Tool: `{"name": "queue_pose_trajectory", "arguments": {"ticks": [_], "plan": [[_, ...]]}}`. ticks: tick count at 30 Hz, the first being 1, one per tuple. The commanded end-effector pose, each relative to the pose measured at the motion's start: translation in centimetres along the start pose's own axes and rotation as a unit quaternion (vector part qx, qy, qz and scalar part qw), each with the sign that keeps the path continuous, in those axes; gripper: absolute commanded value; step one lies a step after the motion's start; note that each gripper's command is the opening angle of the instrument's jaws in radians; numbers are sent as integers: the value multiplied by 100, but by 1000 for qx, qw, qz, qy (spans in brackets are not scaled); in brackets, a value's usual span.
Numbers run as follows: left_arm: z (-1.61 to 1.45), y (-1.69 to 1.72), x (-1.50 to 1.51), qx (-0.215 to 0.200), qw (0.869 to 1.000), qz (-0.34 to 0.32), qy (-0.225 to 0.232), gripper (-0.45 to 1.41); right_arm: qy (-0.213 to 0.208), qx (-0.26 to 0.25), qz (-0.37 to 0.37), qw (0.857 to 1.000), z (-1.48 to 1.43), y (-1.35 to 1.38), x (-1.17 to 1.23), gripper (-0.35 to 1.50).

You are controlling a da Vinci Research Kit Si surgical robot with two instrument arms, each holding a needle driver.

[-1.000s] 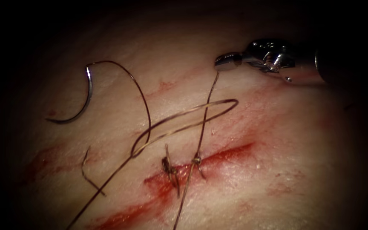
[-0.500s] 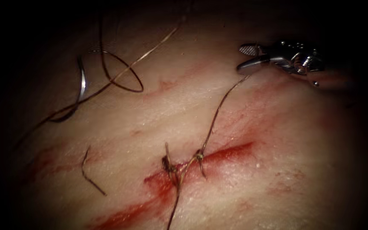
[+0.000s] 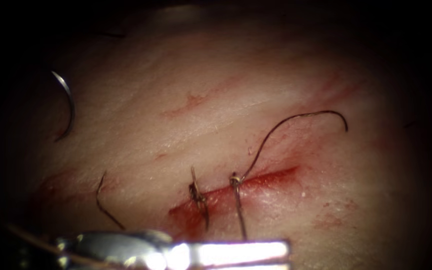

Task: Wound Closure

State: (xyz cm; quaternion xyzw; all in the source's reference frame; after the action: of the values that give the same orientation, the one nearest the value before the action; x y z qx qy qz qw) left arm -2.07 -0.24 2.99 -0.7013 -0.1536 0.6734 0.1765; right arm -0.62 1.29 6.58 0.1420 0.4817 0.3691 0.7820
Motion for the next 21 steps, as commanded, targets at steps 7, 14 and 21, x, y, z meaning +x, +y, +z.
{"name": "queue_pose_trajectory", "arguments": {"ticks": [7,14,21], "plan": [[23,-20,1,-6,1000,-5,8,-45,4,17,3,1000,10,-52,-22,148],[31,-33,-2,-15,1000,-6,9,-45,38,40,6,998,62,-160,-7,148],[21,-59,-16,-19,1000,-5,11,-45,77,76,-15,994,145,-261,-10,142]]}}
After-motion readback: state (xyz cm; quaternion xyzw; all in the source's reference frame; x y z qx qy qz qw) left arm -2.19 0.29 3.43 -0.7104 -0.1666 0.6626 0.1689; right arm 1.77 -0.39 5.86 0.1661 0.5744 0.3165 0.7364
